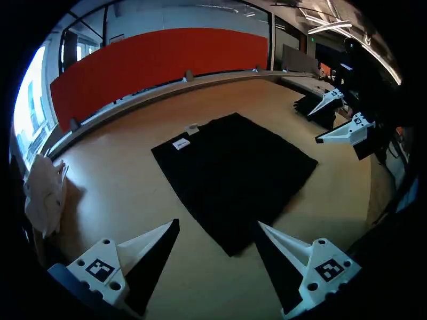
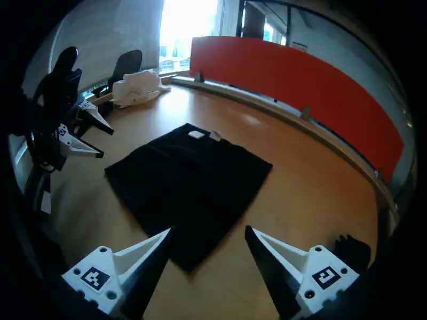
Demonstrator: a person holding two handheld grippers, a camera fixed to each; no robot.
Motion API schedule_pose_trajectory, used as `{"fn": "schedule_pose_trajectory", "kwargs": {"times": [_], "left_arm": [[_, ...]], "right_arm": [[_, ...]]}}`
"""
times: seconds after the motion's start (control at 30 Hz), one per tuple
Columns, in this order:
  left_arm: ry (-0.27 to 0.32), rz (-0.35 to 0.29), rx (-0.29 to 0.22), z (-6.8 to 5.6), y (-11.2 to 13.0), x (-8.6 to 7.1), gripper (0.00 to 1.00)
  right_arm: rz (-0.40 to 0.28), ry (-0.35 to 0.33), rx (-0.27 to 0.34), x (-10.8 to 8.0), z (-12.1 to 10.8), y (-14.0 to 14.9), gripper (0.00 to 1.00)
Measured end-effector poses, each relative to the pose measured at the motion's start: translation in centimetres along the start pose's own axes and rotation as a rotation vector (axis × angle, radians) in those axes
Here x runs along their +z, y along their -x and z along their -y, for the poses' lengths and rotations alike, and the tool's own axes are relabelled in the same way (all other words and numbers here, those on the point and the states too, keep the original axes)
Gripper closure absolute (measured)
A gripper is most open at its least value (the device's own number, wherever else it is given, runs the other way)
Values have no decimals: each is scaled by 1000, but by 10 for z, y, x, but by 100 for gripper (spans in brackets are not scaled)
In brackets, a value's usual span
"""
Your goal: Fold towel
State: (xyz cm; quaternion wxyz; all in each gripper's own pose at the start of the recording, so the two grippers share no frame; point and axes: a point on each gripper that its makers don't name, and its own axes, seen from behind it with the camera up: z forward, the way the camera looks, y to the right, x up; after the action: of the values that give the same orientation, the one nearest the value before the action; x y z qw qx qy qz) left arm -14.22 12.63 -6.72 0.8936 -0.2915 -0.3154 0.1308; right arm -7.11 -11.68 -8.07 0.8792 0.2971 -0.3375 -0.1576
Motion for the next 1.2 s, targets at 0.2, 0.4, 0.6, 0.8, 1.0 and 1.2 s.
{"fn": "schedule_pose_trajectory", "kwargs": {"times": [0.2, 0.4, 0.6, 0.8, 1.0, 1.2], "left_arm": [[12, 30, 1, -5, 15, 9, 3], [31, 57, 14, -12, 27, 17, 2], [44, 85, 33, -19, 38, 21, 2], [49, 111, 34, -23, 46, 25, 3], [47, 127, 25, -24, 52, 27, 3], [51, 144, 33, -26, 56, 30, 3]], "right_arm": [[31, -14, -3, 8, 5, 16, 2], [52, -29, -5, 15, 10, 27, 2], [78, -45, -12, 17, 15, 38, 2], [96, -58, -13, 19, 19, 47, 2], [107, -66, -16, 20, 20, 51, 2], [123, -80, -23, 21, 23, 58, 7]]}}
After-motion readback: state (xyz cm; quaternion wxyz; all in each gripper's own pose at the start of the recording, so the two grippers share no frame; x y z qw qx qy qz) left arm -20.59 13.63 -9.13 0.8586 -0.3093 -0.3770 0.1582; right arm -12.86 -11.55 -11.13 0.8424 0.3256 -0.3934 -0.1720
